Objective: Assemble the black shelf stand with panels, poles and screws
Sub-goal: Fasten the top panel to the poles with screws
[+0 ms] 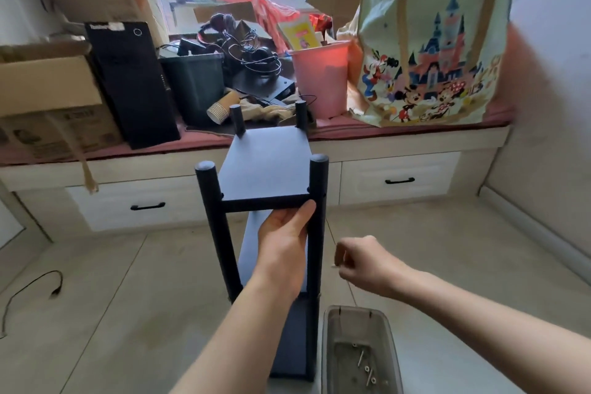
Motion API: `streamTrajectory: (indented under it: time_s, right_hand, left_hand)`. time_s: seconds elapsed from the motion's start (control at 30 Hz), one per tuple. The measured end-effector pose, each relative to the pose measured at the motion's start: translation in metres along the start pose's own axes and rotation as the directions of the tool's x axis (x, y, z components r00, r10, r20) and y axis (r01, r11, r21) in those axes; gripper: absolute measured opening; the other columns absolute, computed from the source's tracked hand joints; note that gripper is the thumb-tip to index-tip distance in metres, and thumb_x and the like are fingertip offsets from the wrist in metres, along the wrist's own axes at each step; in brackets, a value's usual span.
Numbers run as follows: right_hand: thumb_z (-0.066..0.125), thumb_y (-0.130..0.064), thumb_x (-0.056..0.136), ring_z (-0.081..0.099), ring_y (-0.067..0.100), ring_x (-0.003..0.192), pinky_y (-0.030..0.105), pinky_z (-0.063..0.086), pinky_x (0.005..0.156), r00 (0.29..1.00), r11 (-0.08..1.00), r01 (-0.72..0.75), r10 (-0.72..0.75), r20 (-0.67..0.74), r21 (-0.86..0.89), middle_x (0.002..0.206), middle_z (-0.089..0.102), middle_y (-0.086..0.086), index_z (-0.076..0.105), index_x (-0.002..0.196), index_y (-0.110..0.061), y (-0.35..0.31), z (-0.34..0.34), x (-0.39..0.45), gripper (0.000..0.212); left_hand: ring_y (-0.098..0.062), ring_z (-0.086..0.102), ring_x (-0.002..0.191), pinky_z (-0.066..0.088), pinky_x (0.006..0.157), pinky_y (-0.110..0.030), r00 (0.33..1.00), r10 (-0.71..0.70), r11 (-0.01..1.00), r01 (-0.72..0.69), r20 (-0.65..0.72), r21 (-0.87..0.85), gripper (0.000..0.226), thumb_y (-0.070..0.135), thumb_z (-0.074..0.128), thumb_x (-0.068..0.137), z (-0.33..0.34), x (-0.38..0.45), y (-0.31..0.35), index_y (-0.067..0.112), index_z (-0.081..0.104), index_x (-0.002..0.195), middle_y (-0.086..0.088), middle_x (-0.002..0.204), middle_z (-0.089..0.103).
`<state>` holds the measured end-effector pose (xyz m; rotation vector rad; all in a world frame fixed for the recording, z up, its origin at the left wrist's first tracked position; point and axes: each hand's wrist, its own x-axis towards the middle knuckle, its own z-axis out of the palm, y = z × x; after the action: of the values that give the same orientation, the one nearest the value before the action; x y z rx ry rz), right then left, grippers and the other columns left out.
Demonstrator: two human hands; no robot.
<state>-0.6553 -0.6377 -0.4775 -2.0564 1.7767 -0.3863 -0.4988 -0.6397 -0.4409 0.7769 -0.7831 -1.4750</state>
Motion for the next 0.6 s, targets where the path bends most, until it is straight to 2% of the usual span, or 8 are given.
streamTrajectory:
  time_s: [0.1, 0.2, 0.27, 0.33, 0.43, 0.6]
  right_hand:
    - [0.062, -0.014, 0.089, 0.064, 0.011, 0.074, 0.017, 0.052, 0.063, 0.971, 0.982, 0.035, 0.01, -0.237, 0.185, 0.079, 0.066, -0.004, 0.065, 0.087, -0.016, -0.024, -0.02, -0.021, 0.004]
    - [0.065, -0.013, 0.087, 0.063, 0.005, 0.068, 0.012, 0.046, 0.059, 0.898, 0.935, 0.105, 0.058, -0.437, 0.339, 0.071, 0.068, -0.007, 0.066, 0.083, -0.018, -0.041, -0.031, -0.037, 0.007]
    - [0.066, -0.013, 0.087, 0.065, 0.002, 0.068, 0.011, 0.047, 0.06, 0.86, 0.893, 0.17, 0.071, -0.505, 0.416, 0.069, 0.069, -0.007, 0.066, 0.083, -0.021, -0.049, -0.036, -0.045, 0.009]
    - [0.068, -0.012, 0.087, 0.069, 0.006, 0.072, 0.019, 0.055, 0.067, 0.855, 0.836, 0.227, 0.074, -0.514, 0.499, 0.073, 0.071, -0.004, 0.066, 0.085, -0.022, -0.054, -0.043, -0.049, 0.01]
    - [0.07, -0.011, 0.088, 0.072, 0.014, 0.079, 0.035, 0.06, 0.078, 0.863, 0.747, 0.278, 0.083, -0.499, 0.604, 0.081, 0.074, 0.0, 0.069, 0.09, -0.021, -0.057, -0.052, -0.053, 0.01]
    - [0.071, -0.01, 0.088, 0.073, 0.012, 0.077, 0.034, 0.06, 0.079, 0.869, 0.725, 0.295, 0.067, -0.491, 0.622, 0.08, 0.075, -0.001, 0.071, 0.091, -0.018, -0.059, -0.055, -0.056, 0.008]
  left_hand:
    - [-0.032, 0.066, 0.116, 0.046, 0.111, -0.042, 1.0, -0.018, 1.0, 0.018, 0.009, 0.007, 0.023, 0.005, 0.064, 0.093, -0.001, 0.002, 0.005, 0.0, 0.069, 0.115, -0.009, 0.104, 0.075]
    - [-0.029, 0.068, 0.113, 0.046, 0.111, -0.043, 0.997, -0.027, 0.999, 0.025, 0.068, 0.032, 0.025, 0.012, 0.065, 0.093, -0.005, 0.003, 0.01, 0.0, 0.069, 0.115, -0.012, 0.108, 0.074]
    - [-0.029, 0.068, 0.114, 0.045, 0.111, -0.045, 0.997, -0.009, 0.999, 0.006, 0.083, 0.037, 0.036, 0.016, 0.067, 0.09, -0.007, 0.004, 0.009, -0.004, 0.066, 0.121, -0.014, 0.112, 0.073]
    - [-0.029, 0.068, 0.114, 0.046, 0.11, -0.045, 0.997, 0.014, 0.999, -0.016, 0.079, 0.032, 0.049, 0.021, 0.069, 0.084, -0.007, 0.005, 0.006, -0.005, 0.063, 0.125, -0.014, 0.115, 0.073]
    - [-0.029, 0.067, 0.116, 0.046, 0.108, -0.043, 0.995, 0.041, 0.998, -0.045, 0.087, 0.045, 0.051, 0.024, 0.068, 0.083, -0.007, 0.01, 0.001, -0.003, 0.063, 0.126, -0.014, 0.117, 0.073]
    - [-0.03, 0.067, 0.117, 0.049, 0.101, -0.04, 0.991, 0.053, 0.996, -0.062, 0.12, 0.068, 0.051, 0.026, 0.067, 0.084, -0.013, 0.015, -0.003, -0.004, 0.062, 0.124, -0.018, 0.12, 0.071]
